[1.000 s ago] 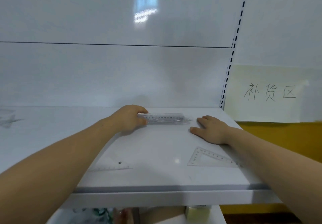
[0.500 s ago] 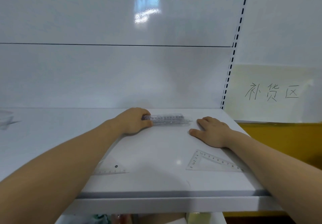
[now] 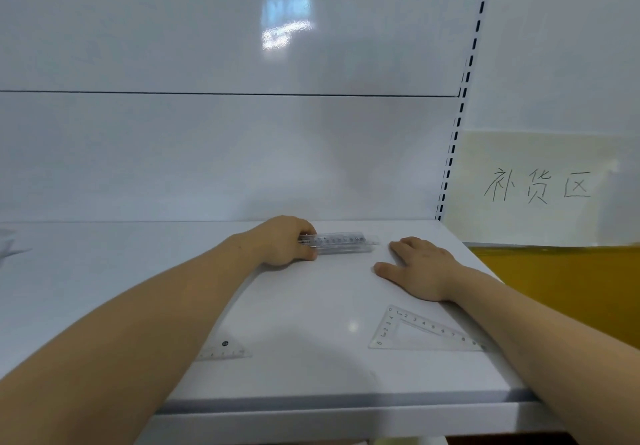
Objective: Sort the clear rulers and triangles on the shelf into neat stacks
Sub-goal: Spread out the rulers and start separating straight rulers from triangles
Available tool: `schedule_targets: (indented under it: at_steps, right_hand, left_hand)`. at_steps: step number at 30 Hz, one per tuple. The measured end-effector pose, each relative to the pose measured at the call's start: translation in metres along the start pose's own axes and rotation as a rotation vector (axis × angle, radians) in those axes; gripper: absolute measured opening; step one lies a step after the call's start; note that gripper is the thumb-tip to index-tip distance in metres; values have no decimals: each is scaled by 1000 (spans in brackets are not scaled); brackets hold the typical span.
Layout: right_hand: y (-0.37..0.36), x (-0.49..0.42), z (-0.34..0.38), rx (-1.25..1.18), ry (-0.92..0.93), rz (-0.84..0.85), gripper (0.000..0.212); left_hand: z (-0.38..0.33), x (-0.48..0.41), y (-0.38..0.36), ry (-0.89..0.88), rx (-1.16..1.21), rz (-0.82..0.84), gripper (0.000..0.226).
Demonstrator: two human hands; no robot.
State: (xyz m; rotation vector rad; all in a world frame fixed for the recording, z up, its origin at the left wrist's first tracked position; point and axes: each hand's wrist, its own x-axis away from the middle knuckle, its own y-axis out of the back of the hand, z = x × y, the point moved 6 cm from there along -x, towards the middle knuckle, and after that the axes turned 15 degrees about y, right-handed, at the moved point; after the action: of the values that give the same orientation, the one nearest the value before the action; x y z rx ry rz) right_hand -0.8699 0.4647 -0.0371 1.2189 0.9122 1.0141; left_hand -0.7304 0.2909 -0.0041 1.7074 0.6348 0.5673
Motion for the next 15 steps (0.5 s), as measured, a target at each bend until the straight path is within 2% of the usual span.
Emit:
schedule_targets:
  at_steps: [5, 9, 10, 13, 15]
  right_hand:
    - [0, 1, 0, -8, 0, -10, 74]
    - [1, 0, 2, -4, 13, 9, 70]
    - [1, 0, 2, -1, 10, 11, 70]
    - [1, -1, 2, 3, 7, 26, 71]
    - [1, -2, 2, 1, 4, 41, 73]
  left_hand:
    - [-3, -4, -6, 80, 52, 31, 72]
    - [-19, -12, -10, 30, -8, 4, 37]
    - [-19, -12, -10, 26, 0, 9, 42]
    - [-1, -9, -7, 110, -20, 63, 85]
    - [22, -6, 2, 196, -74, 59, 93]
